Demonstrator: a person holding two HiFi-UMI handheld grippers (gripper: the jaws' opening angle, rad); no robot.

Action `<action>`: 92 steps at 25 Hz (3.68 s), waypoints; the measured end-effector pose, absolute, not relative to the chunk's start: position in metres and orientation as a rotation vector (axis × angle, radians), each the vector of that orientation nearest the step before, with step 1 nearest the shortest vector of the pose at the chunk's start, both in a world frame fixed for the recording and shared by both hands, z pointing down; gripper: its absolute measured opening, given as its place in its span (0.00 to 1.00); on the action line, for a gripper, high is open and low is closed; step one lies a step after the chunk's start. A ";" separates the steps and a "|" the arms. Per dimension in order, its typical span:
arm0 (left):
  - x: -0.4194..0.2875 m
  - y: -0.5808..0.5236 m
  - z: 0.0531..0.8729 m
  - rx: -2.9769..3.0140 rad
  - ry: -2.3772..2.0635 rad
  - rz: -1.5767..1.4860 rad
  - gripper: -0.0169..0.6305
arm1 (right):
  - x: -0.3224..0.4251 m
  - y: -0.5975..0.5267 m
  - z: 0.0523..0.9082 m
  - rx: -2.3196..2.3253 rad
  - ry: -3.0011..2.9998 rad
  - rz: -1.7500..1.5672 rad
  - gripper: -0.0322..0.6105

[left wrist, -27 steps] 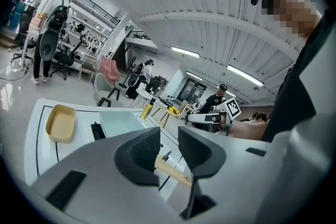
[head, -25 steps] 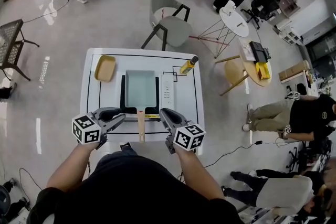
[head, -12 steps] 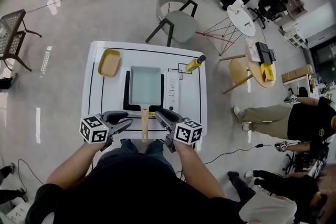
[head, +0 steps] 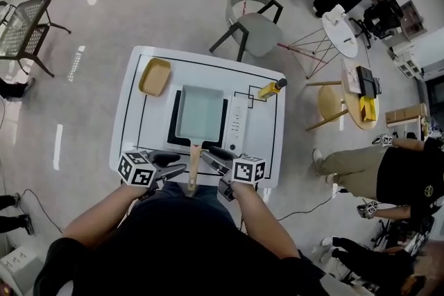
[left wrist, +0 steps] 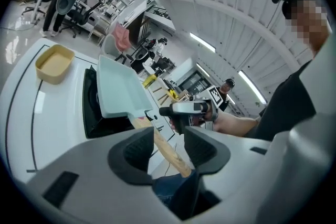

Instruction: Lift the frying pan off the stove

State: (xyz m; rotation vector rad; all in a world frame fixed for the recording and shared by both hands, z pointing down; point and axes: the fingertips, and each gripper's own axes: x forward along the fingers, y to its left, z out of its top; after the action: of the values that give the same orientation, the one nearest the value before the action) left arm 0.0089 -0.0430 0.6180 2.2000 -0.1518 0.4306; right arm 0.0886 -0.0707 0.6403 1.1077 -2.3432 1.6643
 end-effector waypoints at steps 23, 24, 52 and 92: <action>0.049 -0.005 0.674 1.846 0.009 0.408 0.36 | 0.053 -0.065 0.684 0.720 -2.255 2.038 0.47; 0.051 -0.005 0.674 1.830 0.019 0.394 0.36 | 0.051 -0.064 0.685 0.703 -2.246 2.069 0.47; 0.070 0.008 0.667 1.674 0.194 0.304 0.23 | 0.028 -0.071 0.679 0.382 -2.200 2.504 0.29; 0.074 -0.003 0.612 1.802 0.225 0.264 0.25 | 0.029 -0.082 0.631 0.385 -2.280 2.410 0.28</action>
State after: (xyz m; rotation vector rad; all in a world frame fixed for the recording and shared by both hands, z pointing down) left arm 0.0740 -0.0027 0.6117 1.8021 0.2246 0.2639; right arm 0.0287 -0.0821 0.6310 0.3848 -2.2795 2.4105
